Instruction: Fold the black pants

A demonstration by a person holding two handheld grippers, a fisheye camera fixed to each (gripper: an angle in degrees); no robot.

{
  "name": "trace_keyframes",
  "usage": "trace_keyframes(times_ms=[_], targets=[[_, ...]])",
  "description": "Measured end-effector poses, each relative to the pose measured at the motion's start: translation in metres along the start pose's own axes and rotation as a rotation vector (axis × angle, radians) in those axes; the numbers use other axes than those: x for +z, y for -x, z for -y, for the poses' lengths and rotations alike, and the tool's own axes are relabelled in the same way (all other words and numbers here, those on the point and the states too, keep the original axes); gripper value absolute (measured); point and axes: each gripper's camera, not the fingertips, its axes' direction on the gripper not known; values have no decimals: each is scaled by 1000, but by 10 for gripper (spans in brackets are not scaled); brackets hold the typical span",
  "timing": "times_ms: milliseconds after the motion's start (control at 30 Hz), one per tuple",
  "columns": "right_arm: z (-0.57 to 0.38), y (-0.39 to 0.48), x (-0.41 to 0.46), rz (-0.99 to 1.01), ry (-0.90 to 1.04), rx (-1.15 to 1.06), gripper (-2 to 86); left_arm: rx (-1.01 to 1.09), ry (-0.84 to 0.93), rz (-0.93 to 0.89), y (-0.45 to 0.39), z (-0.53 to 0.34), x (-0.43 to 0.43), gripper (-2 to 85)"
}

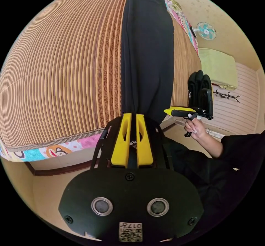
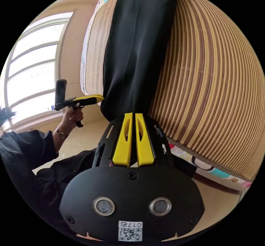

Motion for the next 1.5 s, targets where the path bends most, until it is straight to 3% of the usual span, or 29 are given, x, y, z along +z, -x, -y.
trace_keyframes(times_ms=[67, 200, 333, 500, 633, 767, 833, 1033, 1233, 1300, 1367, 1500], targets=[[-10, -6, -9, 54, -25, 22, 32, -17, 6, -45, 4, -10, -4, 23], [-20, -31, -19, 31, 12, 40, 36, -95, 35, 56, 15, -21, -10, 19], [-6, -56, -63, 90, -128, 22, 74, -81, -117, -19, 27, -8, -50, 78], [50, -112, -82, 270, -198, 50, 87, -53, -176, -161, 56, 40, -73, 128], [110, -136, -73, 531, -139, 0, 67, -30, -64, -240, 71, 82, -65, 86], [122, -138, -70, 654, -60, 28, 49, -55, 21, -339, 80, 81, -68, 56], [98, -120, -91, 691, -99, -52, 29, 11, 2, -586, 76, 58, -86, 46], [-7, -2, -200, 779, -309, -376, 4, 389, -204, -760, -24, -43, -216, 42], [-68, 160, -332, 681, -412, -813, -1, 868, -440, -645, -173, -124, -370, 43], [-72, 195, -362, 657, -450, -903, -2, 939, -515, -625, -203, -132, -403, 43], [-63, 217, -384, 600, -468, -893, -2, 915, -575, -569, -222, -129, -426, 44], [-2, 220, -388, 376, -469, -732, -2, 669, -588, -336, -226, -80, -428, 44]])
